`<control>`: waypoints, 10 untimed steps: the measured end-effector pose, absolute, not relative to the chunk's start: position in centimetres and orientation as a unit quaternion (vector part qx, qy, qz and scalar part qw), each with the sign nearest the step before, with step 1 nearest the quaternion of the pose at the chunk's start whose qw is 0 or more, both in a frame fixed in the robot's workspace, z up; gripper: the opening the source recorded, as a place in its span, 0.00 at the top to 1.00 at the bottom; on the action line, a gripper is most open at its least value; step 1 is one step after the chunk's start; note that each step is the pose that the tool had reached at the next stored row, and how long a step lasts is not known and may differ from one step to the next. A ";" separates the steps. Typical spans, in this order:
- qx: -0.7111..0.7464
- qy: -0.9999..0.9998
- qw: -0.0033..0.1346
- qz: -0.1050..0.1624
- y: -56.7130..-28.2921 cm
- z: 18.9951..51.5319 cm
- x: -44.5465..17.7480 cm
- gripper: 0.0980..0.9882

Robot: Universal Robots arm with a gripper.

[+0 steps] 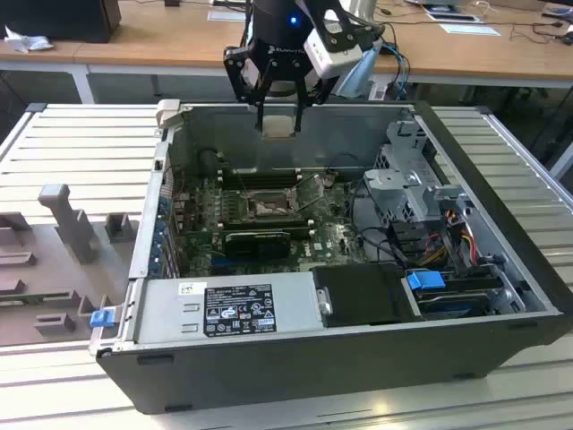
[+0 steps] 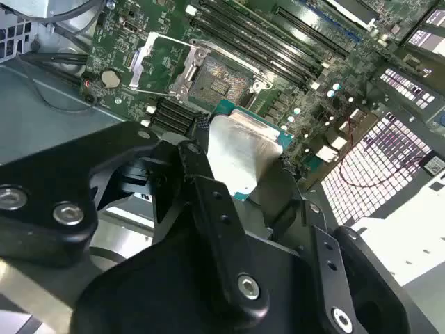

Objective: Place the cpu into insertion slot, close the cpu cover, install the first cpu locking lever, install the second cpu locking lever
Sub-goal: 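Place the cpu into insertion slot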

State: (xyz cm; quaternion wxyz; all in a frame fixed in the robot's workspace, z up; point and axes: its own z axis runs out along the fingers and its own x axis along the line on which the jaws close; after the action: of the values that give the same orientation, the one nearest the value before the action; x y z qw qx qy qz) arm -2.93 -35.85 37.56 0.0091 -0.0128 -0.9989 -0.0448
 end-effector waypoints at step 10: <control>-0.066 -0.997 0.007 -0.045 -35.8 37.6 -2.9 0.52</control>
State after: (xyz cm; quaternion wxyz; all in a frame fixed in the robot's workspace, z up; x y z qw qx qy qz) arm -2.93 -35.85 37.56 0.0067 -0.0661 -0.9968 -0.0453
